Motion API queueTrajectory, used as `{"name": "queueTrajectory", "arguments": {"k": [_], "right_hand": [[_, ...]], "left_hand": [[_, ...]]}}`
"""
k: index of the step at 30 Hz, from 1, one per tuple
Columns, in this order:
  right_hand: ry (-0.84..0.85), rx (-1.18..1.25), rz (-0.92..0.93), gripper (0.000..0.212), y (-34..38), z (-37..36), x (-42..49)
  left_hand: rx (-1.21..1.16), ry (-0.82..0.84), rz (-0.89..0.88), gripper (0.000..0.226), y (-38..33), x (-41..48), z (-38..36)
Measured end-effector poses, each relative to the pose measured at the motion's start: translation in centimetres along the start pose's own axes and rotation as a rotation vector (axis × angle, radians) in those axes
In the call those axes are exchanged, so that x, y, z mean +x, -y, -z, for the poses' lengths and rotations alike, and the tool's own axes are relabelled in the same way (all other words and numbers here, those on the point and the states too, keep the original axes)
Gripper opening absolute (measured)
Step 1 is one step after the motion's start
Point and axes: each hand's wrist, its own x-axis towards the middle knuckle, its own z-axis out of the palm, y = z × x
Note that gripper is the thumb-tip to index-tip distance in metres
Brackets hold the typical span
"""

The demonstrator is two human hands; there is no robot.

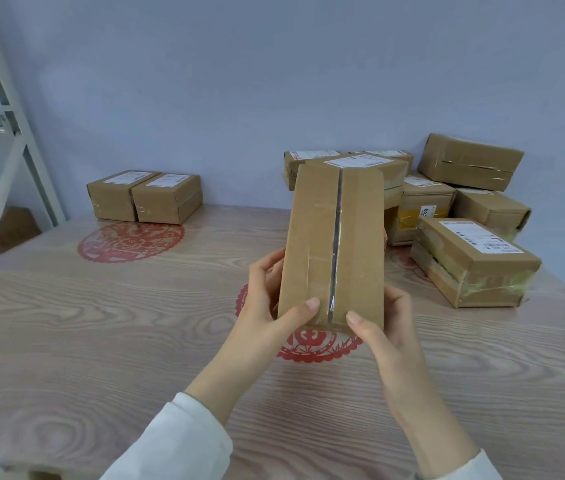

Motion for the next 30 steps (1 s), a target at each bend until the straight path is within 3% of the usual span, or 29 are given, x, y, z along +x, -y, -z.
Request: {"name": "queueTrajectory", "arguments": {"k": [4, 10, 17, 22, 27, 30], "right_hand": [[0.011, 0.002, 0.017, 0.076, -0.03, -0.04, 0.09], [0.072, -0.053, 0.036, 0.08, -0.14, 0.04, 0.16], [0.061, -0.077, 0.041, 0.069, -0.45, -0.25, -0.16], [0.071, -0.084, 0.048, 0.066, -0.1, -0.27, -0.17], [0.065, -0.126, 0.068, 0.061, 0.18, -0.22, -0.03], [0.03, -0.147, 0.079, 0.064, 0.15, -0.25, 0.05]], "left_hand": [[0.049, 0.031, 0.01, 0.094, 0.18, 0.09, 0.12], [-0.02, 0.02, 0.057, 0.078, -0.15, 0.21, 0.11], [0.004, 0.002, 0.035, 0.068, -0.24, -0.15, 0.04], [0.038, -0.04, 0.074, 0.082, -0.25, 0.18, 0.34], [0.091, -0.022, 0.101, 0.071, -0.37, -0.08, 0.56], [0.14, -0.001, 0.078, 0.085, -0.51, -0.19, 0.32]]}}
